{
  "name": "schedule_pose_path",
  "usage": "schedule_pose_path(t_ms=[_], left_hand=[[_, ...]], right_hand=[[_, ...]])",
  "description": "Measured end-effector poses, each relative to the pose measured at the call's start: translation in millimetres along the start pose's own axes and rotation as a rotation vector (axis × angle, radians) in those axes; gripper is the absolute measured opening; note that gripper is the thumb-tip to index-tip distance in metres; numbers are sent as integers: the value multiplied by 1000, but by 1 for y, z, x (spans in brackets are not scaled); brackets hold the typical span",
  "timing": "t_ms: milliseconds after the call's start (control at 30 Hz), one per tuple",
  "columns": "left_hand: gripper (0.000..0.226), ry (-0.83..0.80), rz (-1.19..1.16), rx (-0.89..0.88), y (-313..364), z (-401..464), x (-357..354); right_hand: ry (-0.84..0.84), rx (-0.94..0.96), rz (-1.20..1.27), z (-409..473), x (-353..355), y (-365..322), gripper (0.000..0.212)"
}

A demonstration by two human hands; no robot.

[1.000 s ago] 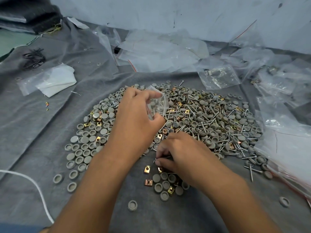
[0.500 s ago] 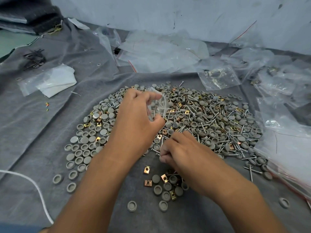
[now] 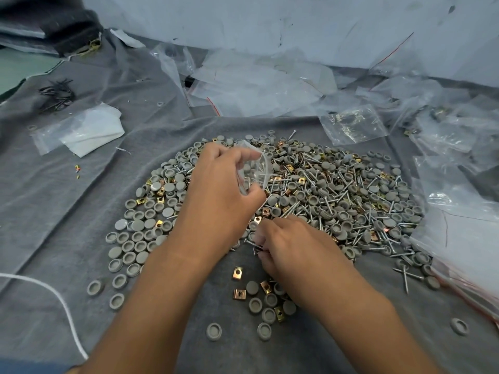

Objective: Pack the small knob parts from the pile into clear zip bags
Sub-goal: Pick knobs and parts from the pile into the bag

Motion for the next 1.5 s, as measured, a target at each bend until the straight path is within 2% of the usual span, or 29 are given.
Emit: schedule_pose_path(t_ms=[133, 367, 433, 500, 667, 733, 833, 967, 1067, 1167, 1233, 1367, 1433, 1500], left_hand=[[46, 1, -15, -1, -1, 0, 1], [45, -2, -7, 5, -1, 1, 1], [45, -3, -1, 4, -1, 1, 1], [45, -7, 3, -2, -1, 1, 1], [46, -25, 28, -16, -1, 0, 1], [47, -49, 32, -24, 0, -1, -1], [45, -84, 36, -72, 4, -3, -4], [40, -91, 60, -106, 6, -4, -7], [42, -90, 31, -92, 6, -4, -6], [45, -61, 11, -65, 3, -2, -2], [46, -31, 4, -49, 1, -1, 0], [44, 31, -40, -27, 1, 0, 4], [45, 40, -37, -20, 0, 0, 4], [45, 41, -26, -18, 0, 0, 5]], right_hand=[[3, -75, 46, 1, 6, -3, 17], [44, -44, 32, 2, 5, -1, 17], [36, -37, 97, 3, 4, 4, 21], [42, -73, 279, 4, 10, 13, 24], [468, -60, 862, 1, 46, 36, 13], [592, -72, 957, 2, 51, 38, 7], [712, -82, 806, 8, 48, 34, 6], [659, -67, 541, 15, 39, 30, 17], [648, -65, 535, 15, 38, 33, 27], [729, -92, 583, 10, 44, 38, 18], [660, -153, 577, 7, 43, 46, 15], [185, -220, 370, 7, 18, 42, 13], [58, -175, 213, 8, 7, 30, 25], [9, -142, 72, 11, 2, 21, 38]])
Point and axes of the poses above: each hand's wrist, its own z-axis towards the middle knuckle, its own x-axis out of the back of the hand, y = z × x, the point moved 3 cm from there along z, towards the middle knuckle, and after that the axes turned 7 degrees about y, right-handed, at the moved point
